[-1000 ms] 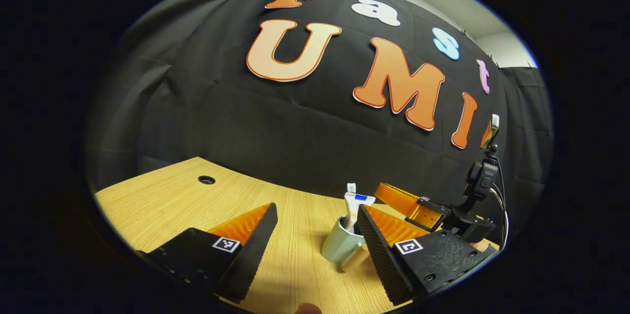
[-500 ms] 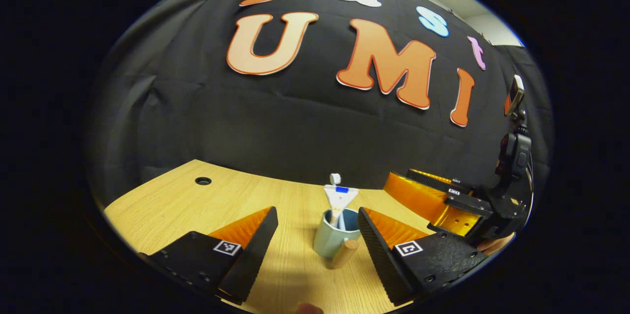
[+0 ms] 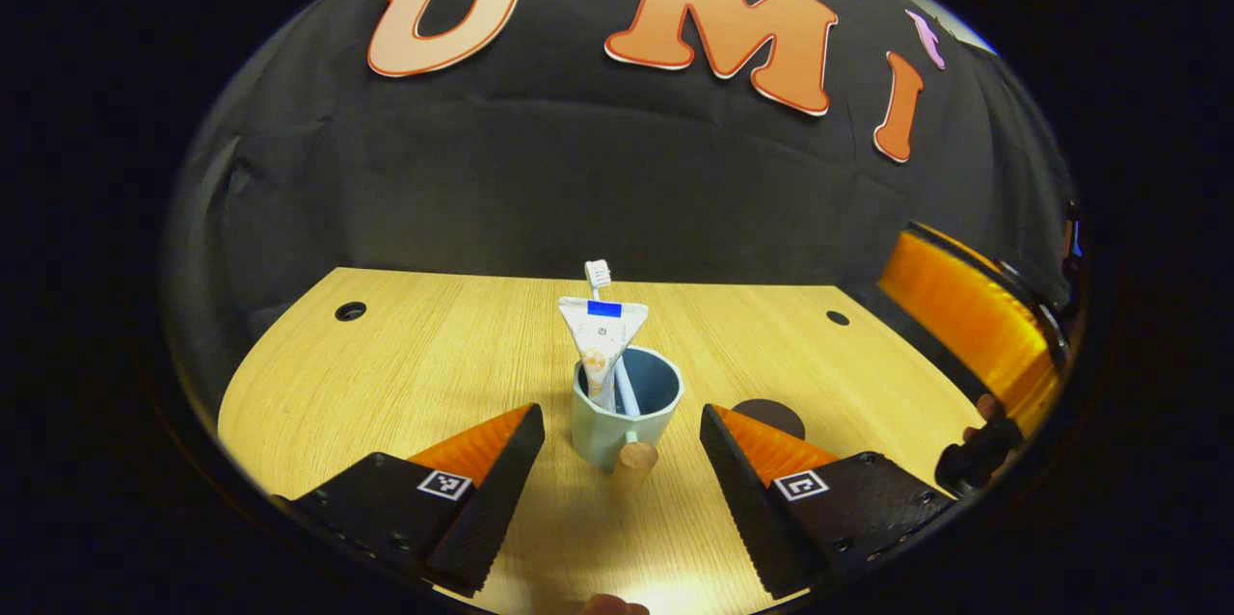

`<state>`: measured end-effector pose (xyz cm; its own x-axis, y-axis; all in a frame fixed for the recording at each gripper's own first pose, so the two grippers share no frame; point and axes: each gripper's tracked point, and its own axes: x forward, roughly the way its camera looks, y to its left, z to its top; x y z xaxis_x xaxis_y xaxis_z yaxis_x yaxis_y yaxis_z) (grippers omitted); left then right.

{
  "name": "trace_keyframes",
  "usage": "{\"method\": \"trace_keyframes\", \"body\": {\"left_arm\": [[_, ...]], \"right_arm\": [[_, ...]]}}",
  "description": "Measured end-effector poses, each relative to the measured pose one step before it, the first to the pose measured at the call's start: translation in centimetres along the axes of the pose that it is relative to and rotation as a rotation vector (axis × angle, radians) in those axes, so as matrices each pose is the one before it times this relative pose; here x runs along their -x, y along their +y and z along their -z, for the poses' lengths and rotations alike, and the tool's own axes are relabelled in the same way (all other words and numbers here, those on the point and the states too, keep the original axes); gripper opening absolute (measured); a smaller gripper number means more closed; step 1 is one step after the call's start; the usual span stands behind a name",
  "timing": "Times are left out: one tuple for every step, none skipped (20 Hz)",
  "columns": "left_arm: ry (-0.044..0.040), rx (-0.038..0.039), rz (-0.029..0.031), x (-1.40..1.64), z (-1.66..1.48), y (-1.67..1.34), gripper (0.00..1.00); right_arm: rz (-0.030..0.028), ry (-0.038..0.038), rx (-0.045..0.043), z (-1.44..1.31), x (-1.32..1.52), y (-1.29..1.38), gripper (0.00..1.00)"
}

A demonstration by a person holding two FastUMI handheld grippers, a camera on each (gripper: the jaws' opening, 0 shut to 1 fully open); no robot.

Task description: Put the toothbrush and toothpaste on the desktop into the cup, then pick up the cup and place it on the coaster on the desktop.

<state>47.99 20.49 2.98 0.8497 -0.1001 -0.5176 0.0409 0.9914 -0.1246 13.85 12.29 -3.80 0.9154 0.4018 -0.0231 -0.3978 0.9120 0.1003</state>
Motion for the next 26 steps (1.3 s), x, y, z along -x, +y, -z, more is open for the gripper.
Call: {"method": "trace_keyframes", "body": {"left_arm": [[0.02139,-0.00206,-0.00436,-0.355,0.180,-0.018,0.98],[0.03252,0.00309,0.00481,-0.505,0.264,-0.213,0.97],[0.04876,0.00846,0.01224,-0.536,0.572,-0.148,0.98],[0.05264,0.01391,0.00035,-0.439,0.616,0.084,0.97],[0.04142,0.00853,-0.00499,-0.586,0.202,0.276,0.98],[0.02799,0.00141,-0.01197,-0.490,-0.056,0.399,0.97],[0.02599,-0.00058,-0.00570,-0.231,0.142,0.168,0.97],[0.02181,0.00184,-0.00393,-0.191,0.025,-0.058,0.96],[0.02455,0.00132,-0.00184,-0.011,0.338,-0.104,0.97],[0.02317,0.00501,0.00095,-0.136,0.153,-0.043,0.97],[0.02386,0.00370,0.00302,-0.082,0.150,-0.200,0.97],[0.02202,0.00896,0.00448,-0.151,0.265,-0.262,0.97],[0.02336,0.00456,0.00281,-0.207,0.237,-0.347,0.97],[0.01697,0.00259,-0.00753,-0.317,-0.003,-0.114,0.96],[0.01712,-0.01093,-0.00962,-0.282,0.117,-0.161,0.96],[0.02107,-0.01144,-0.01406,-0.353,0.119,0.021,0.96],[0.03045,-0.00828,-0.01980,-0.085,0.312,0.064,0.95],[0.01966,-0.00472,-0.01554,-0.094,-0.036,-0.049,0.95],[0.02014,-0.00358,-0.00705,-0.048,0.140,-0.054,0.98],[0.02050,-0.00076,-0.00917,0.039,0.034,-0.071,0.98],[0.01323,0.00006,-0.00761,-0.012,0.023,0.046,0.95],[0.00890,-0.00092,-0.00787,-0.160,0.006,-0.049,0.95],[0.01291,-0.00414,-0.01267,-0.075,0.025,0.101,0.91],[0.01071,-0.00744,-0.01325,-0.255,-0.016,0.032,0.90],[0.00373,-0.00075,-0.00489,-0.487,0.115,0.023,0.90],[0.01051,-0.00171,-0.01063,-0.415,0.038,0.025,0.88]], "right_arm": [[0.00252,-0.00173,-0.00253,-0.300,0.447,-0.305,0.97],[0.00000,-0.00042,-0.00056,-0.113,0.636,-0.241,0.97],[-0.00622,-0.00070,0.00099,-0.076,0.344,-0.027,0.97],[0.00400,0.00612,-0.00261,0.090,0.352,-0.315,0.97],[-0.00003,0.00521,-0.00224,0.126,0.455,-0.272,0.97],[-0.00134,0.00034,-0.00130,-0.197,0.285,-0.068,0.97],[0.00082,-0.00283,0.00065,-0.111,0.461,-0.302,0.97],[0.00178,-0.00306,0.00225,0.074,0.764,-0.384,0.97],[-0.00120,-0.00079,0.00298,0.008,0.666,-0.271,0.97],[-0.00435,-0.00094,0.00654,-0.009,0.606,-0.126,0.97],[0.00441,-0.00037,0.00600,0.052,0.532,-0.363,0.97],[0.00073,-0.00152,0.00081,-0.115,0.474,-0.366,0.97],[0.00100,-0.00235,-0.00367,-0.077,0.485,-0.295,0.97],[0.00001,-0.00250,-0.00630,-0.016,0.551,-0.236,0.97],[0.00061,-0.00381,-0.00462,-0.175,0.384,-0.222,0.97],[0.00380,-0.00070,-0.00350,-0.048,0.484,-0.374,1.00],[0.00120,-0.00061,-0.00079,0.044,0.502,-0.236,0.96],[0.00689,0.00263,-0.00294,0.162,0.448,-0.397,0.96],[0.00207,0.00553,-0.01412,0.235,0.372,-0.182,0.96],[-0.00605,0.00925,-0.01319,0.427,0.413,0.053,0.96],[0.00420,0.00437,-0.00624,0.254,0.331,-0.120,0.97],[0.00509,0.00597,0.00338,0.188,0.343,-0.264,0.97],[0.00430,0.00423,0.00924,0.212,0.429,-0.229,0.97],[0.00629,0.00375,0.00815,0.146,0.352,-0.270,0.97],[0.00068,0.00033,0.00556,-0.013,0.275,-0.145,0.97],[0.00241,-0.00083,0.00117,-0.044,0.295,-0.161,0.97]]}}
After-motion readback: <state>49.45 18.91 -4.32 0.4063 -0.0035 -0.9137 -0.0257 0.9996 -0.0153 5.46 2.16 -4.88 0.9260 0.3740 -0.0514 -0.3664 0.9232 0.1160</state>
